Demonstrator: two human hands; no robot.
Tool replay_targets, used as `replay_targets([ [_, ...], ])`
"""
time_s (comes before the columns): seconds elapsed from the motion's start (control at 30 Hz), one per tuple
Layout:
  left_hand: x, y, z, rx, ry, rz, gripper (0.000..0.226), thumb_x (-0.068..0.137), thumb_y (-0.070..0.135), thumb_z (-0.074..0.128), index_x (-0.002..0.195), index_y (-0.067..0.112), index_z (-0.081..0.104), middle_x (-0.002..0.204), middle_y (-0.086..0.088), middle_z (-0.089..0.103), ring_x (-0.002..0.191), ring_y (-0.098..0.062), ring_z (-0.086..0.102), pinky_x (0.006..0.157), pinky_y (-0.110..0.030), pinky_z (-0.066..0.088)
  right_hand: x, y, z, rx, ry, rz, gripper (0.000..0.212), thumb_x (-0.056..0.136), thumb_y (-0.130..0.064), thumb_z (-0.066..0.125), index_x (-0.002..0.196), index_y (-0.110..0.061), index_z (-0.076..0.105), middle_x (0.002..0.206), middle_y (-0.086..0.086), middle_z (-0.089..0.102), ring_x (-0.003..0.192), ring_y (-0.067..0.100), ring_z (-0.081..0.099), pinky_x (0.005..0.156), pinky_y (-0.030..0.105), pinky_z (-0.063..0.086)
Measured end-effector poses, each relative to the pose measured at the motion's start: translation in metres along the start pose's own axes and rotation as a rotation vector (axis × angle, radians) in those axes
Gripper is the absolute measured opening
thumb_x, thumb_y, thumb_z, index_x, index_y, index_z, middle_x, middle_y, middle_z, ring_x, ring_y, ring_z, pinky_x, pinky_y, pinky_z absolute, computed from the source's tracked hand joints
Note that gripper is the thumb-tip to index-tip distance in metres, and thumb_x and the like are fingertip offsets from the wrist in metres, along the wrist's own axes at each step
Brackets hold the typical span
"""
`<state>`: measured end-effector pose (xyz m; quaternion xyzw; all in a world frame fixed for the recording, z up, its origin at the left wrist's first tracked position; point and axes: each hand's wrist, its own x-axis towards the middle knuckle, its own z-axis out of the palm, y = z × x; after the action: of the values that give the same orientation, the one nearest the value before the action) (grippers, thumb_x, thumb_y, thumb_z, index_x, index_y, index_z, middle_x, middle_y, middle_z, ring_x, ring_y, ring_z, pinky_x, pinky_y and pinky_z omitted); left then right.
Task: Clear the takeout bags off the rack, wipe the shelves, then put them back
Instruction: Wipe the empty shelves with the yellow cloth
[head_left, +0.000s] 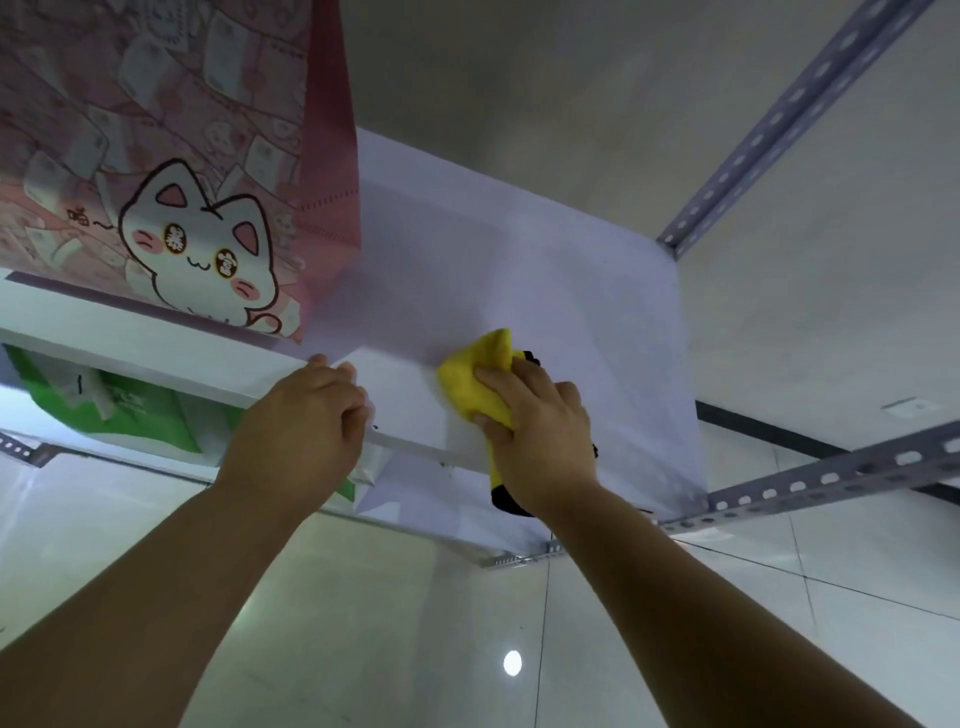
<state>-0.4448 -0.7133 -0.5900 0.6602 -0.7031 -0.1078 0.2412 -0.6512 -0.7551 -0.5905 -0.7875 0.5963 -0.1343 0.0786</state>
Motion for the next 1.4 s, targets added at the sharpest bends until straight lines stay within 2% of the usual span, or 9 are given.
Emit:
replay_targets([
  [0.1,0.004,-0.001,-0.006,0.031,-0.118,-0.002,0.012,0.084,0.002,0.058,0.079,0.003,0.069,0.091,-0.014,0.063,0.100,-0.033,0.059,0.076,-0.035,0.046,-0.016,0.013,-0.009,0.018,-0.015,0.026,0.045,0.081,-0.016,0.062,0.125,-0.027,0.058,0.132,0.000,0.052,0.097,0.036,0.051,0.085,0.039,0.039],
  [0.23,0.005,-0.002,-0.016,0.023,-0.251,-0.012,0.025,0.091,0.016,0.048,0.101,0.012,0.070,0.106,-0.005,0.059,0.101,-0.023,0.054,0.086,-0.035,0.044,-0.034,0.021,-0.021,0.006,-0.016,0.172,0.045,0.084,-0.012,0.060,0.126,-0.027,0.056,0.134,0.001,0.049,0.098,0.036,0.050,0.086,0.033,0.032],
  [0.3,-0.002,0.003,-0.023,-0.001,-0.288,-0.038,0.027,0.091,0.022,0.048,0.108,0.019,0.068,0.110,-0.001,0.059,0.100,-0.020,0.055,0.086,-0.037,0.046,-0.042,0.019,-0.027,0.026,-0.036,0.274,0.045,0.085,-0.014,0.057,0.128,-0.029,0.054,0.135,0.000,0.047,0.097,0.036,0.047,0.085,0.033,0.035],
  [0.4,-0.023,0.011,-0.028,-0.022,-0.286,-0.073,0.030,0.090,0.027,0.053,0.116,0.016,0.063,0.124,0.000,0.057,0.110,-0.021,0.053,0.089,-0.032,0.044,-0.058,0.009,-0.035,0.057,-0.097,0.346,0.043,0.087,-0.018,0.056,0.128,-0.031,0.053,0.134,-0.002,0.047,0.104,0.036,0.050,0.088,0.036,0.042],
  [0.6,-0.081,0.022,-0.024,-0.097,-0.337,-0.110,0.029,0.090,0.034,0.055,0.114,0.022,0.063,0.123,0.002,0.056,0.110,-0.019,0.052,0.081,-0.030,0.042,-0.109,-0.024,-0.038,0.250,-0.173,0.259,0.040,0.082,-0.019,0.063,0.120,-0.031,0.059,0.127,-0.007,0.053,0.109,0.021,0.053,0.087,0.028,0.040],
  [0.73,-0.113,0.025,-0.006,-0.076,-0.412,-0.144,0.026,0.089,0.036,0.054,0.110,0.024,0.064,0.116,0.003,0.059,0.103,-0.021,0.056,0.078,-0.033,0.047,-0.147,-0.028,-0.019,0.311,-0.246,0.200,0.039,0.082,-0.017,0.065,0.119,-0.028,0.061,0.124,-0.006,0.056,0.106,0.020,0.055,0.085,0.030,0.043],
  [0.87,-0.143,0.019,0.024,-0.060,-0.470,-0.222,0.025,0.089,0.040,0.054,0.108,0.027,0.064,0.116,0.008,0.059,0.101,-0.016,0.056,0.077,-0.029,0.045,-0.171,-0.008,0.012,0.292,-0.309,0.273,0.040,0.084,-0.019,0.063,0.123,-0.029,0.058,0.128,-0.006,0.053,0.110,0.023,0.052,0.091,0.033,0.042],
  [1.13,-0.174,0.009,0.102,-0.049,-0.470,-0.280,0.022,0.089,0.040,0.055,0.102,0.027,0.065,0.106,0.008,0.062,0.093,-0.015,0.056,0.071,-0.027,0.042,-0.182,0.051,0.081,0.239,-0.342,0.357,0.042,0.086,-0.020,0.058,0.128,-0.029,0.054,0.132,0.000,0.049,0.111,0.032,0.050,0.094,0.042,0.042],
  [1.4,-0.153,-0.019,0.192,-0.071,-0.473,-0.253,0.025,0.090,0.042,0.052,0.107,0.027,0.064,0.110,0.008,0.062,0.098,-0.015,0.057,0.077,-0.029,0.046,-0.169,0.093,0.161,0.265,-0.258,0.414,0.042,0.088,-0.017,0.056,0.129,-0.024,0.054,0.133,0.002,0.049,0.113,0.029,0.050,0.095,0.036,0.040],
])
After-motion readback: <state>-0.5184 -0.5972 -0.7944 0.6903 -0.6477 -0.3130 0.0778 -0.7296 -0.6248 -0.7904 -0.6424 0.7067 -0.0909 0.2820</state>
